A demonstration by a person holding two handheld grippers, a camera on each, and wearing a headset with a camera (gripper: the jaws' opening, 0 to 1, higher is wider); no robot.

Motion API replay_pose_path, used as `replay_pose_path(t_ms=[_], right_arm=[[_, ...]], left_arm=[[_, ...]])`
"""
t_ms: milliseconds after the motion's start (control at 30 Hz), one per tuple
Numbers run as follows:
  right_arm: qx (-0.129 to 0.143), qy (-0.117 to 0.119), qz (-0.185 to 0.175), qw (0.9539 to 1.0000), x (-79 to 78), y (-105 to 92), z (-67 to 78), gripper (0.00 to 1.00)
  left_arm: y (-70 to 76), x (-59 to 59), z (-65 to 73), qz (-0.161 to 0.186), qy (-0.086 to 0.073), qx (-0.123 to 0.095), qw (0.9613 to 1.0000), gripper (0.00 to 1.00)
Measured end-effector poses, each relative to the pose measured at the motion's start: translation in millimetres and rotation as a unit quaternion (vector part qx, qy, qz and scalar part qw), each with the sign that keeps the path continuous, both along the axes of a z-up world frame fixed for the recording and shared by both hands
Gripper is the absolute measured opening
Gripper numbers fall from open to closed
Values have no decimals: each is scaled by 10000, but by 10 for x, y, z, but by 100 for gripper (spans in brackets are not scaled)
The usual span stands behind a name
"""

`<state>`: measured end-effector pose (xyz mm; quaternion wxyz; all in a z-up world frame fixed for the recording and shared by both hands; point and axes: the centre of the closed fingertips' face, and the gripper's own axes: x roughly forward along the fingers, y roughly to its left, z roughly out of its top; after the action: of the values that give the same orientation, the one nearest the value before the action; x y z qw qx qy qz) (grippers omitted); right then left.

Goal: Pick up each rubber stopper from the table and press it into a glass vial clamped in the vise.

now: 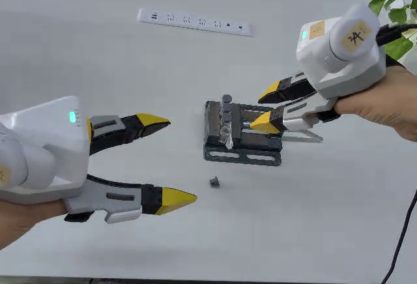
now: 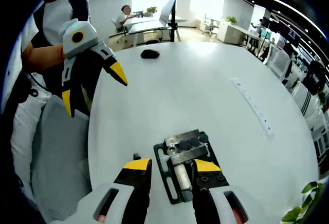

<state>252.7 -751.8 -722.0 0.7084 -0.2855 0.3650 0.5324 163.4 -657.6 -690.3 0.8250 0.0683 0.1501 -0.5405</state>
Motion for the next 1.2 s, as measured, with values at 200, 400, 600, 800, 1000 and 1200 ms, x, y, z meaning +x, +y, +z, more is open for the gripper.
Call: replay_pose_path(t_ms=[200, 400, 600, 800, 1000, 1200], right_arm=[[322, 25, -160, 9994, -84, -67, 10, 31], [660, 33, -250, 9975, -163, -108, 39, 35], [1082, 3, -229, 9939, -267, -138, 47, 39], [1371, 78, -137, 9904, -441, -101, 18, 45], [1683, 118, -29, 9857, -556, -43, -66, 48], [1886, 241, -5, 9818, -653, 0, -224, 50]], left_arm=[[-18, 0, -6, -59, -2, 65, 10000, 70], [-8, 8, -21, -109, 7, 130, 9999, 72], [16, 7, -69, -110, 55, 207, 9997, 77], [39, 36, -95, -37, 24, 249, 9997, 84], [59, 61, -133, -19, -6, 306, 9995, 92], [101, 136, -161, 59, -38, 352, 9994, 99]])
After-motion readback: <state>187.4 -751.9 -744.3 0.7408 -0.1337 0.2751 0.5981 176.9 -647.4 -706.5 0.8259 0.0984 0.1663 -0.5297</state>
